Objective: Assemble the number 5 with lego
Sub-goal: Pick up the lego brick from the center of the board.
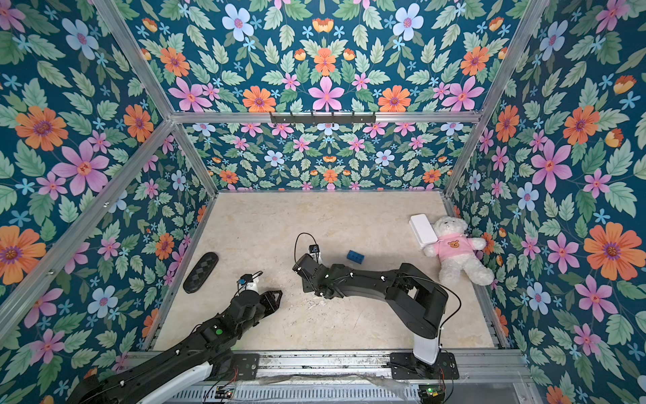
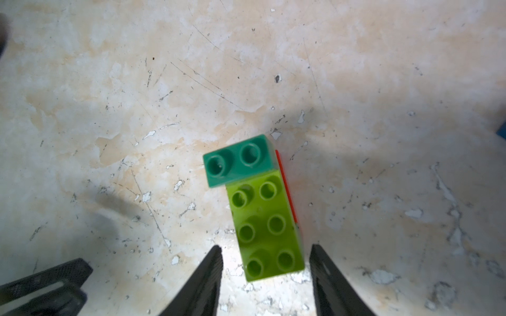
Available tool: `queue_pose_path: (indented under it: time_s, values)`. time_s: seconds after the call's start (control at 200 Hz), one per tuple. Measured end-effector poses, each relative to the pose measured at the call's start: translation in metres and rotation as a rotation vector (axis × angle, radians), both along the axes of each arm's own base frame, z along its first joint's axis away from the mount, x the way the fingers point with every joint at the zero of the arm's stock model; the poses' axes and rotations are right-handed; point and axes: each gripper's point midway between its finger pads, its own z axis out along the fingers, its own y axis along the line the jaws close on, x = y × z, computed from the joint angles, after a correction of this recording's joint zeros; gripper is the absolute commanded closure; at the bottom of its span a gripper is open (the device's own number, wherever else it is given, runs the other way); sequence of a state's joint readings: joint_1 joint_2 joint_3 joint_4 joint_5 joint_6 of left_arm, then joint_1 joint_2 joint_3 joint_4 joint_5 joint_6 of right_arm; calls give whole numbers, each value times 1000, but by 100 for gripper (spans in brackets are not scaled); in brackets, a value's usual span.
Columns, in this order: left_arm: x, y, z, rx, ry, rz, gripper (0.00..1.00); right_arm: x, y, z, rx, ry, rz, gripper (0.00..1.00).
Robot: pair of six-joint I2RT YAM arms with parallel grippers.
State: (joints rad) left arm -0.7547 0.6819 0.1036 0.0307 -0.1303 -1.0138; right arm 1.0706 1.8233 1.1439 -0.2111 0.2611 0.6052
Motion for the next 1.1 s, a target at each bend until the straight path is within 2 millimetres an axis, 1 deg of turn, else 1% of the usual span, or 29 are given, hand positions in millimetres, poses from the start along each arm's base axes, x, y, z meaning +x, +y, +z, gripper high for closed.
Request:
queue_pose_path:
  time_s: [0.235, 0.58, 0.77, 0.91, 1.1]
  values:
    - [1, -1, -1, 2, 2, 0, 58, 0, 2, -4, -17, -1, 19, 48]
    - [2, -2, 4, -12, -12, 2, 59, 0, 1, -8, -36, 4, 24, 57]
    - [3, -2, 4, -12, -13, 2, 59, 3, -2, -9, -33, 2, 17, 58]
    - [3, -3, 5, -12, -13, 2, 59, 6, -12, -9, 0, 13, 3, 59]
    - [5, -4, 6, -8, -9, 2, 59, 8, -28, -4, 123, 48, -25, 59]
